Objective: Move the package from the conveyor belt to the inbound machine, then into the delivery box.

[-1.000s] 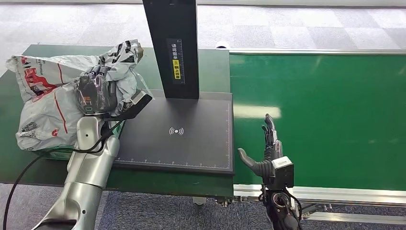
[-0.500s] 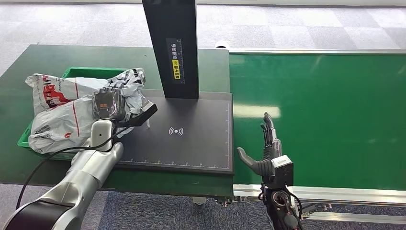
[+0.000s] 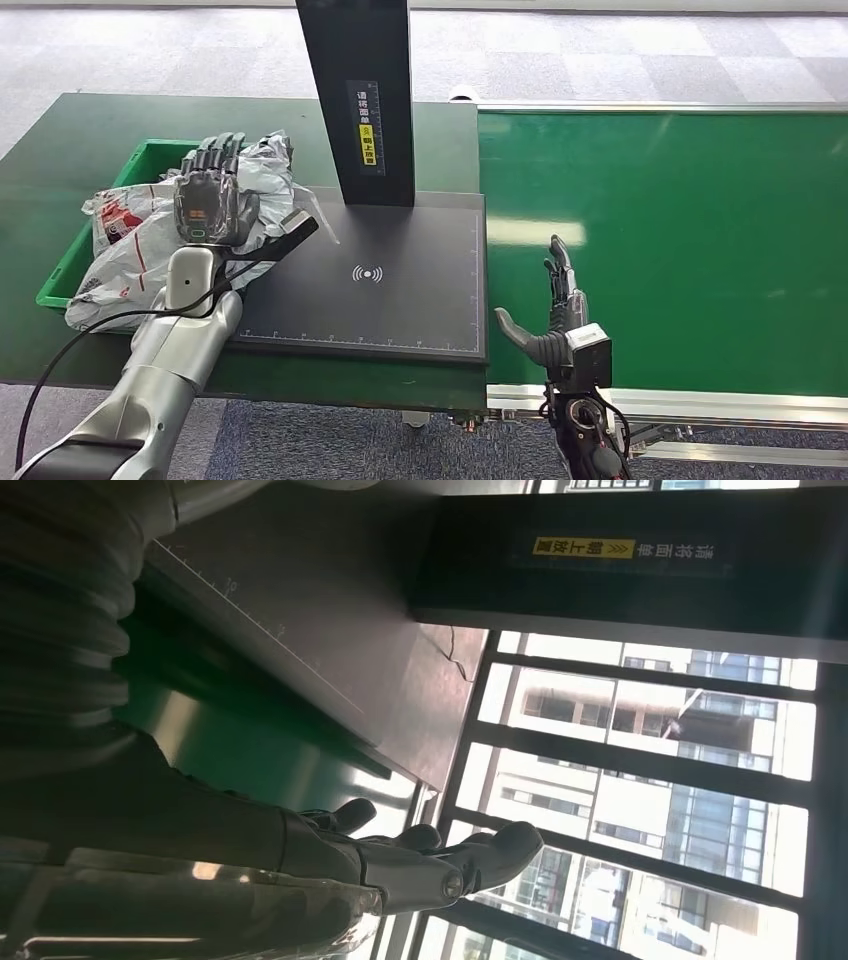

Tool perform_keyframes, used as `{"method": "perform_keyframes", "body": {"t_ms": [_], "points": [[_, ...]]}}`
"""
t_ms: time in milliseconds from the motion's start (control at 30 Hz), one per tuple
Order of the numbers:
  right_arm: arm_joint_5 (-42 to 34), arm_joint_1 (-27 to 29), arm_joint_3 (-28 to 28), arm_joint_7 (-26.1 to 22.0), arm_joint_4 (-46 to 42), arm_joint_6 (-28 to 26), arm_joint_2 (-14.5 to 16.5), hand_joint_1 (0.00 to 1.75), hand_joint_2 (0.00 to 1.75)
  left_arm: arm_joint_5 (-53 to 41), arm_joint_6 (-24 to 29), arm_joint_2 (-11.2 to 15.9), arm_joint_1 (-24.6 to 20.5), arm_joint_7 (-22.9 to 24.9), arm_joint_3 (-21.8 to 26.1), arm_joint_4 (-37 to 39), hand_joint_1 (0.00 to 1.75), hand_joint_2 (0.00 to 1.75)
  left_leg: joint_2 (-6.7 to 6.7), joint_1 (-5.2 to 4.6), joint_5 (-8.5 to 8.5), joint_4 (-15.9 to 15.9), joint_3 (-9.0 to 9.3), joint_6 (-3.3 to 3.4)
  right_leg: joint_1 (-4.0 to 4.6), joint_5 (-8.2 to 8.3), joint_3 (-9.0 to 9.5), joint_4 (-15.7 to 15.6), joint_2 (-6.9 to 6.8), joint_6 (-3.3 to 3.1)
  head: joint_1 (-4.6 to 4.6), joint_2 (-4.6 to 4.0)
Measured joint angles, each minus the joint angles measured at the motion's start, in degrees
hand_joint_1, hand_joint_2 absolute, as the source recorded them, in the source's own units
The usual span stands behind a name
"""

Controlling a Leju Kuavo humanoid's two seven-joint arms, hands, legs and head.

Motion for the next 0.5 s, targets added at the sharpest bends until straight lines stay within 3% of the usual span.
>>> {"method": "perform_keyframes", "body": {"t_ms": [67, 133, 233, 300, 367, 500], "points": [[-0.1, 0.0, 0.0, 0.0, 0.3, -0.4, 0.1, 0.0, 1.75, 0.2, 0.0, 0.1, 1.4, -0.5, 0.8, -5.2, 0.0, 1.75, 0.0, 0.0, 0.0, 0.0, 0.0, 0.0, 0.0, 0.0, -0.01, 0.0, 0.0, 0.0, 0.01, 0.0], [-0.3, 0.0, 0.0, 0.0, 0.5, -0.7, 0.1, 0.0, 1.75, 1.3, 0.0, -0.3, 2.7, -4.6, 2.6, -10.6, 0.0, 1.75, -0.01, 0.0, 0.0, 0.0, -0.01, 0.0, 0.0, 0.0, -0.01, 0.0, -0.01, 0.0, 0.01, 0.0], [-0.9, 0.0, 0.0, 0.0, 0.8, -1.1, 0.1, 0.0, 1.75, 4.3, 0.0, -3.0, 3.6, -19.7, 9.6, -18.1, 0.0, 1.75, 0.0, 0.0, 0.0, 0.0, -0.03, 0.0, 0.0, 0.0, -0.02, 0.0, -0.01, 0.0, 0.01, 0.0], [-1.2, 0.0, 0.0, 0.0, 0.9, -1.3, 0.1, 0.0, 1.75, 7.2, 0.0, -6.3, 3.4, -33.1, 17.6, -22.7, 0.0, 1.75, 0.05, 0.0, 0.0, 0.0, -0.01, 0.0, -0.01, 0.0, -0.03, 0.0, 0.03, 0.0, 0.01, 0.0], [-1.5, 0.1, 0.0, 0.0, 1.0, -1.3, 0.1, 0.0, 1.75, 10.4, 0.0, -9.4, 3.2, -41.2, 24.8, -26.8, 0.0, 1.75, 0.15, 0.0, -0.01, 0.0, 0.03, 0.0, -0.01, 0.01, -0.04, 0.0, 0.13, -0.01, 0.0, 0.0], [-1.7, 0.1, 0.1, 0.0, 1.2, -1.5, 0.0, 0.0, 1.75, 14.9, -0.1, -12.3, 3.5, -42.8, 29.8, -32.9, 0.0, 1.75, 0.05, 0.03, -0.01, 0.0, 0.01, -0.01, 0.03, 0.0, -0.04, 0.0, 0.06, -0.02, 0.01, 0.0]]}}
